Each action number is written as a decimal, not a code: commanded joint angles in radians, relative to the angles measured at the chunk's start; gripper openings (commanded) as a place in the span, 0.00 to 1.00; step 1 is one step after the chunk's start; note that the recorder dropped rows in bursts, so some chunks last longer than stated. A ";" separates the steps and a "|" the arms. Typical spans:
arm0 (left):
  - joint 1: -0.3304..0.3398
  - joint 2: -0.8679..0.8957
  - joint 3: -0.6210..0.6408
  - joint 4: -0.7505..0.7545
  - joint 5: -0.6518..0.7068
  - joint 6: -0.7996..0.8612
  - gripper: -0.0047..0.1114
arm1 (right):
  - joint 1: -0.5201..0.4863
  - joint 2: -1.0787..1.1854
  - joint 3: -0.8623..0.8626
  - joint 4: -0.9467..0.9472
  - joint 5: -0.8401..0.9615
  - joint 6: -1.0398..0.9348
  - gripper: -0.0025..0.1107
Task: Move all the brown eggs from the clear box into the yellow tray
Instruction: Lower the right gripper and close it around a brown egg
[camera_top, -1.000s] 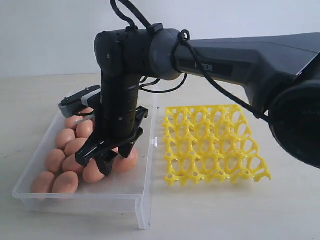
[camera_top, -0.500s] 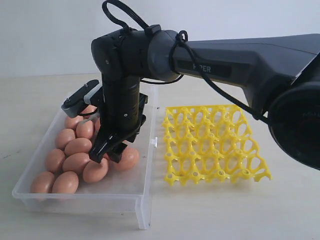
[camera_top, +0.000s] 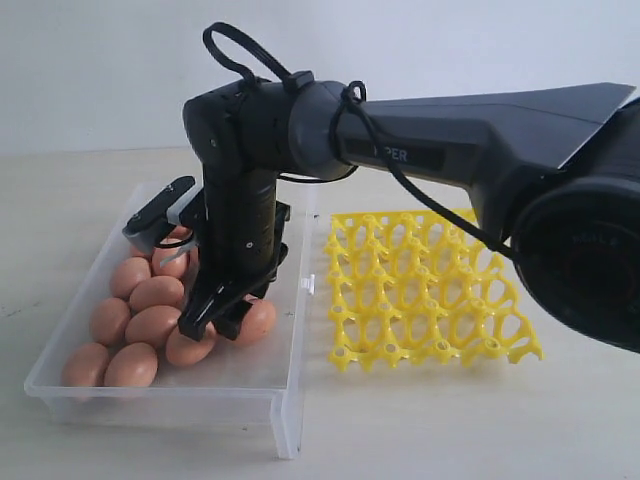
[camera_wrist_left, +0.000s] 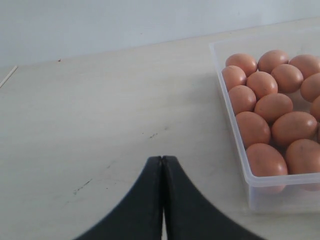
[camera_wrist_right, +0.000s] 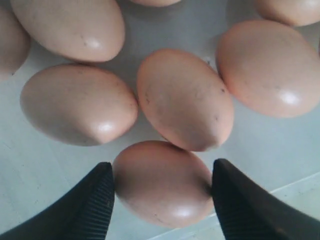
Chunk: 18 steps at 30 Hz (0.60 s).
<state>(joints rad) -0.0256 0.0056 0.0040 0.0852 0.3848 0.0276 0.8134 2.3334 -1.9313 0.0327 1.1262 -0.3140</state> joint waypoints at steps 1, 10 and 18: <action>-0.005 -0.006 -0.004 -0.005 -0.006 -0.003 0.04 | 0.012 0.018 -0.008 0.022 0.003 -0.017 0.52; -0.005 -0.006 -0.004 -0.005 -0.006 -0.003 0.04 | 0.024 0.046 -0.008 0.047 0.028 -0.017 0.52; -0.005 -0.006 -0.004 -0.005 -0.006 -0.003 0.04 | 0.024 0.046 0.020 0.044 0.095 0.009 0.52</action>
<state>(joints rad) -0.0256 0.0056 0.0040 0.0852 0.3848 0.0276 0.8335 2.3607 -1.9271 0.0737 1.1805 -0.3214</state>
